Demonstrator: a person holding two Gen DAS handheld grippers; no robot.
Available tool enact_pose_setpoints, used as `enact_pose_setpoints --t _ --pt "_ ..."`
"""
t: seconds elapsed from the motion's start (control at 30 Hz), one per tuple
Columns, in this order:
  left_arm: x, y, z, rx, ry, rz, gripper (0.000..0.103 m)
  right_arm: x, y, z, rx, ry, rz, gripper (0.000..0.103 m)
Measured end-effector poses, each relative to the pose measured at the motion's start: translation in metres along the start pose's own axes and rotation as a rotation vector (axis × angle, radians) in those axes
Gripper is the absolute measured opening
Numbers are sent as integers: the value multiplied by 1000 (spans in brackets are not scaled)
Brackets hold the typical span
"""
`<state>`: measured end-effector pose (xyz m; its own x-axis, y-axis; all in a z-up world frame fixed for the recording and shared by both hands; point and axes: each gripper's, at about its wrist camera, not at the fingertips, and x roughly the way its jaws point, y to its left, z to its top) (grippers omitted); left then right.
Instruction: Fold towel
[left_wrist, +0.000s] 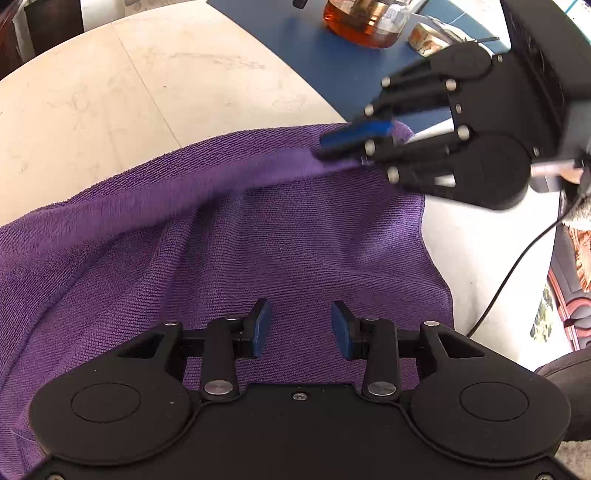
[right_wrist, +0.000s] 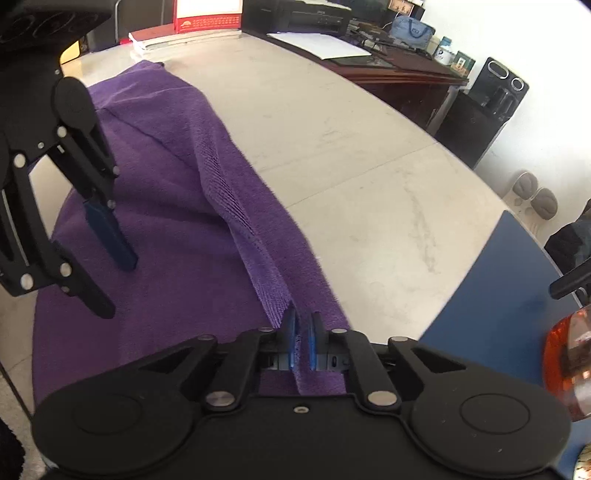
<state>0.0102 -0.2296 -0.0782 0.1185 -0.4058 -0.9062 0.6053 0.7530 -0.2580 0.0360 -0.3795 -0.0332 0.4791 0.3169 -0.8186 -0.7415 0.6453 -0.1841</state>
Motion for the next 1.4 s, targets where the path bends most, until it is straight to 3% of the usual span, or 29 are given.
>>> enact_pose_setpoints --t 0.2,0.5,0.6,0.8,0.93,1.0,1.07,1.13,1.23,1.33,1.4 --pt "8 -4 -2 3 8 -2 36 5 -33 17 -11 -65 -85 5" --pt "28 -16 0 3 15 5 38 59 -79 20 16 -68 -151 5" --pt "33 -19 3 -1 16 7 38 58 -93 18 130 -84 -170 7" --pt "16 -3 4 -19 11 1 38 -44 -98 -9 406 -199 -229 15" --pt "13 -3 6 -22 -7 4 38 -92 -64 -44 551 -134 -165 38" --pt "10 -4 7 -20 -26 -2 38 -101 -43 -62 667 -110 -97 40" --pt "9 -5 7 -18 -36 -13 38 -97 -20 -82 798 -84 -19 46" --pt "12 -7 5 -11 -36 -26 38 -78 -1 -92 858 -38 -23 46" --pt "6 -8 -4 20 -31 -28 38 -58 -1 -91 884 -72 -85 45" --pt "3 -7 -10 41 -37 -12 38 -38 -27 -82 874 -99 -172 44" --pt "-1 -5 -13 36 -45 -13 39 -17 -48 -76 856 -69 -206 43"
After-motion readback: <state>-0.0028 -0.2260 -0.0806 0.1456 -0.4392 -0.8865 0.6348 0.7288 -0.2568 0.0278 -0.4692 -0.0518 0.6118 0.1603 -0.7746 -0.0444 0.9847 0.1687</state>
